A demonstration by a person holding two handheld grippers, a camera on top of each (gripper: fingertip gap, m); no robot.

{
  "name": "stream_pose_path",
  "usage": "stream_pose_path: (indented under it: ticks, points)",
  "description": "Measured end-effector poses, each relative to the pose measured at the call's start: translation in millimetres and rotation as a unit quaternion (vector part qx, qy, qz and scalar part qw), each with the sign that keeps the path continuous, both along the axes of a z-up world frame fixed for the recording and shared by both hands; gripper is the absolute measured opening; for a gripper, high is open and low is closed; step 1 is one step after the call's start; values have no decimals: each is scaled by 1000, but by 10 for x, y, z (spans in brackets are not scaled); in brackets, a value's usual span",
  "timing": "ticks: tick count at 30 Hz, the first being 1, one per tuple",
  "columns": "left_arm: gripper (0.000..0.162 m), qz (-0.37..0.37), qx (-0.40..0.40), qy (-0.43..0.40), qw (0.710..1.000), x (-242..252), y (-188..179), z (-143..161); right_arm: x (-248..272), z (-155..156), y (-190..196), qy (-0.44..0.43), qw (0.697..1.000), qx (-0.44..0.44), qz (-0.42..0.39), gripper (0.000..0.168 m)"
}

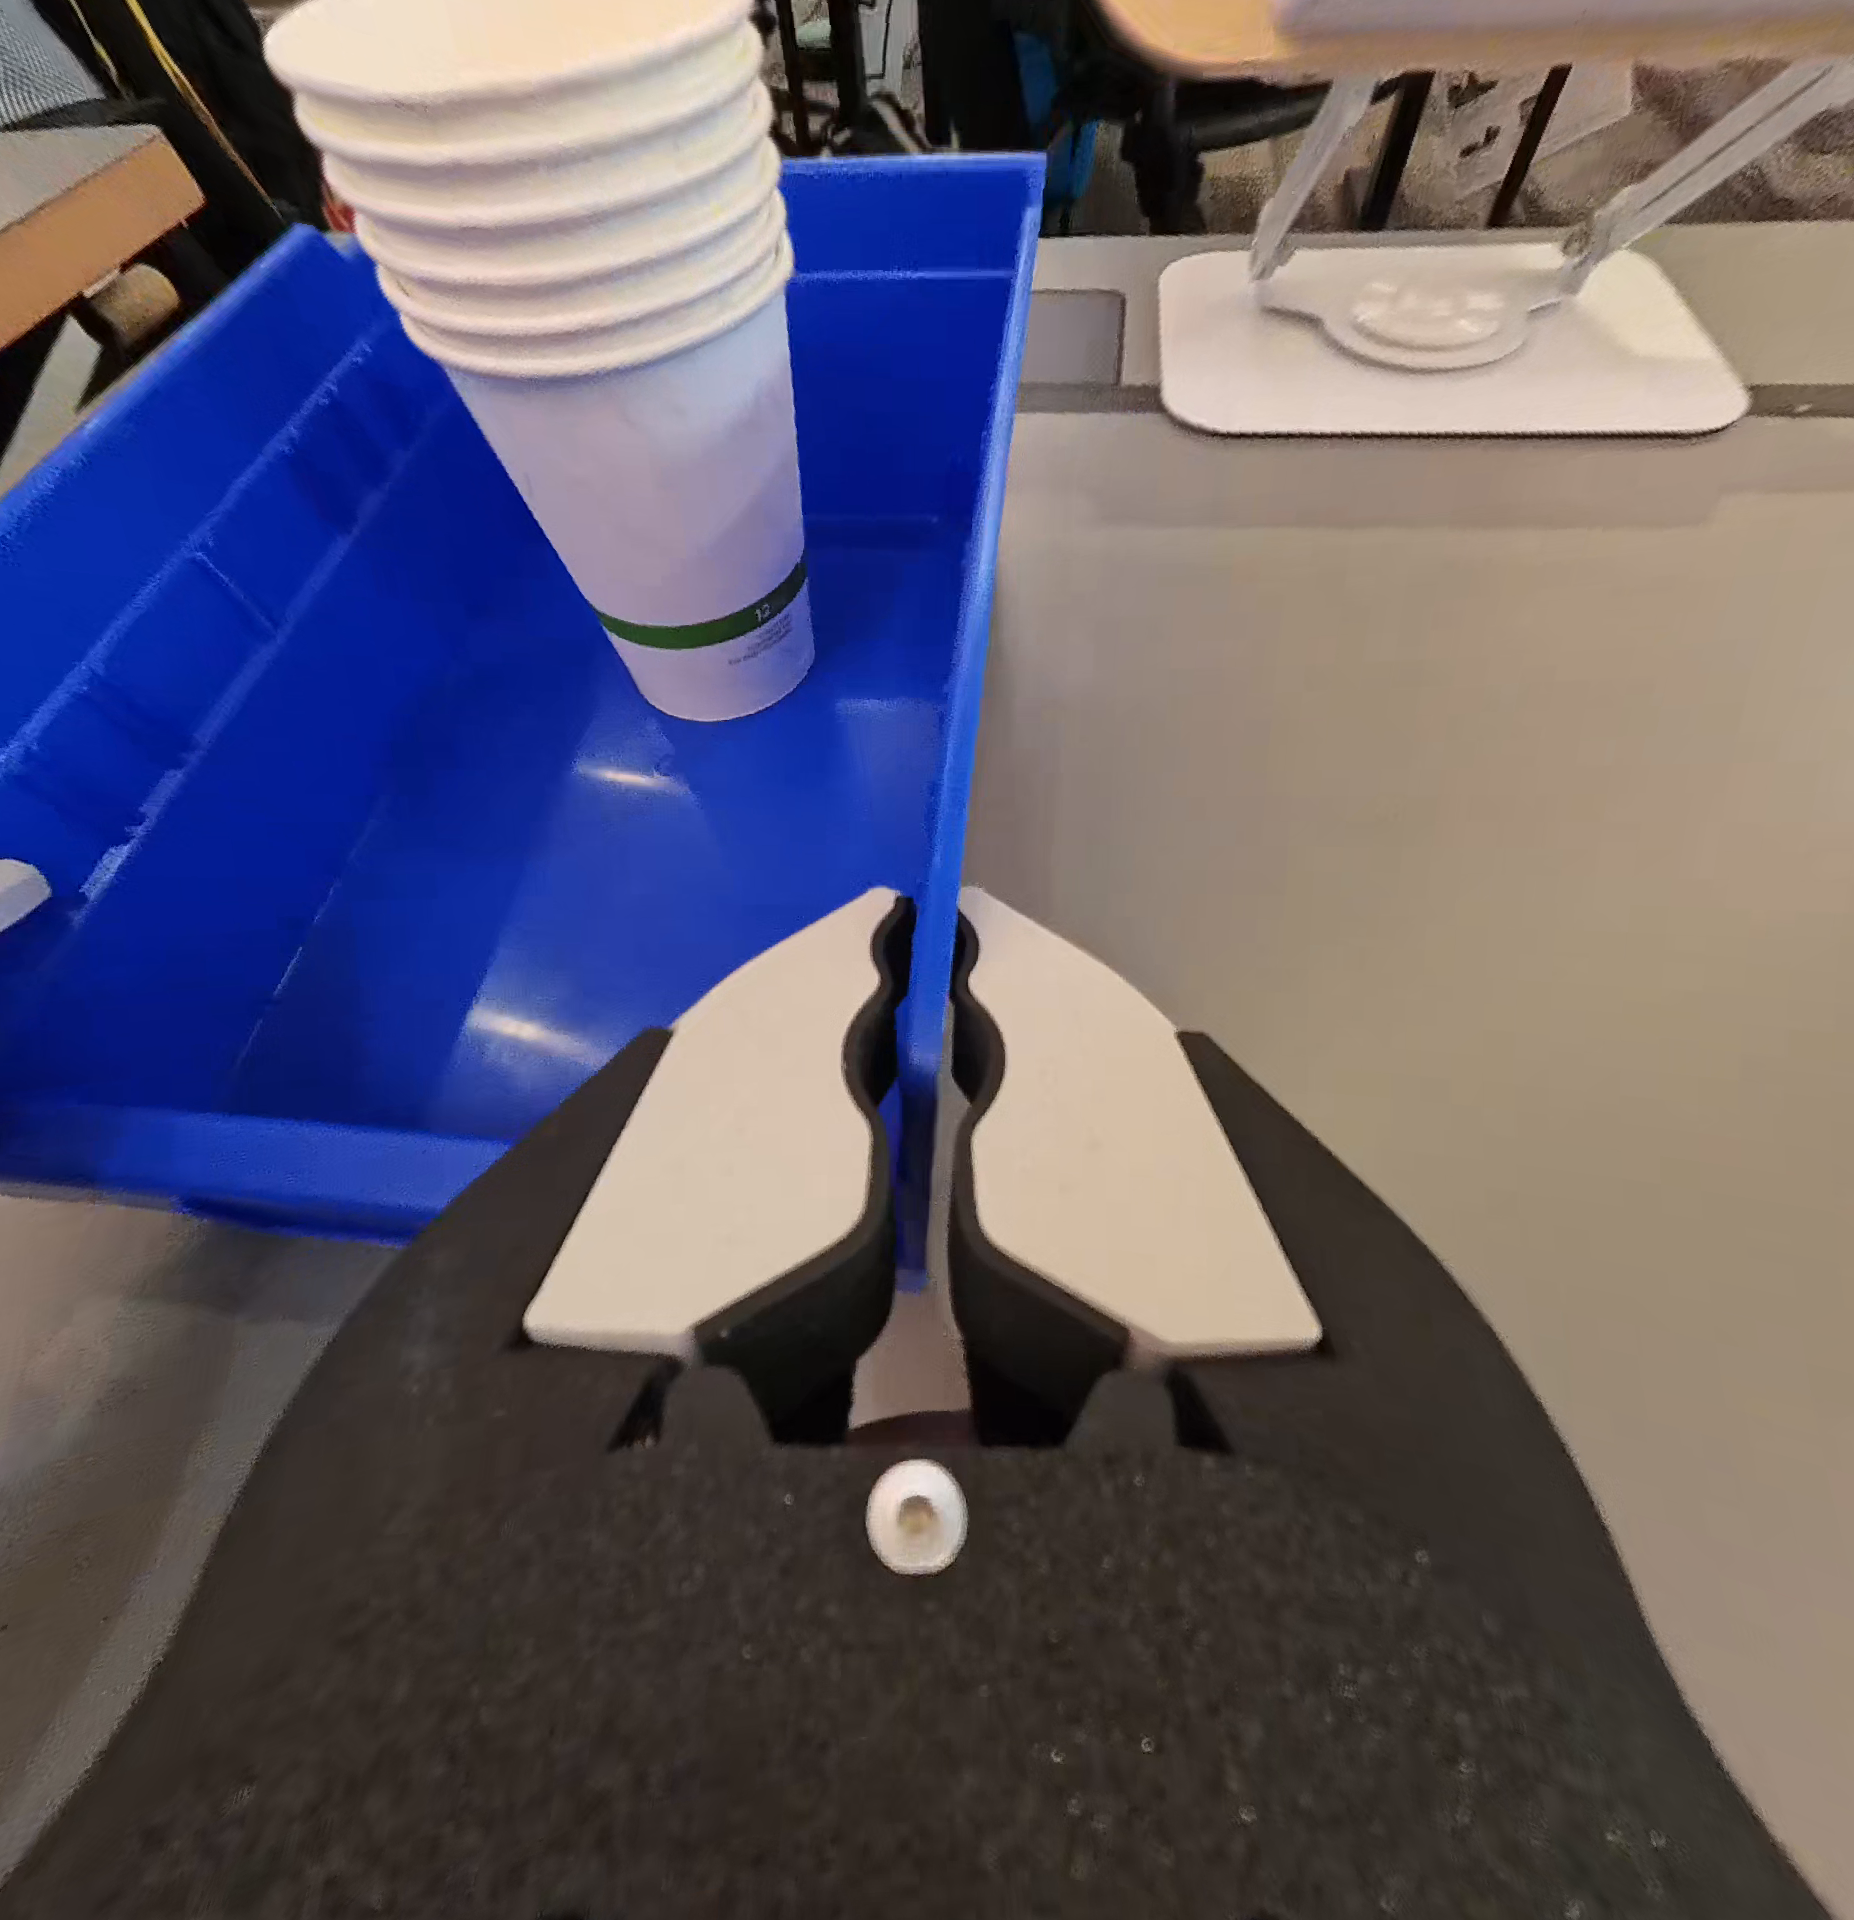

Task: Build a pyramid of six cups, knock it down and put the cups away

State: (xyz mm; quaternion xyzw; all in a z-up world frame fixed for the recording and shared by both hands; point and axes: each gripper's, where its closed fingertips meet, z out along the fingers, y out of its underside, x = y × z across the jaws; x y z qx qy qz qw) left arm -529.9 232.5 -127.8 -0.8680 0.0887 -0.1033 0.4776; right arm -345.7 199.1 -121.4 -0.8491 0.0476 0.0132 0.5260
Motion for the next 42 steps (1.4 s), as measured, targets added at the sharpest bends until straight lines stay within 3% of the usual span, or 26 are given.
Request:
stream_pose_path:
  ticks: [24,25,26,27,29,32,35,38,42]
  points:
    - [5,3,-17,0,1000,-222,28,-9,-241,18,-75,28,997,17,67,12]
    - [7,3,-18,-1,1000,-230,20,-1,-246,72,-111,43,995,23,82,14]
    - [21,10,-17,-6,1000,-252,9,27,-219,138,-167,54,994,28,96,15]
    - [35,25,-15,-15,999,-297,-4,80,-173,223,-234,64,991,35,111,27]
    - [47,53,3,-43,998,-389,-48,282,-63,437,-407,81,983,58,157,29]
    - [65,44,31,-88,995,-340,-159,631,279,781,-674,76,968,85,224,40]
    - [66,9,52,-84,995,-121,-297,873,899,1107,-900,38,961,108,250,41]
    - [66,-29,62,-60,996,217,-456,949,1730,1312,-1082,-17,966,133,220,42]
    - [61,-73,81,-34,993,688,-729,796,2891,1179,-1325,-70,980,131,131,44]
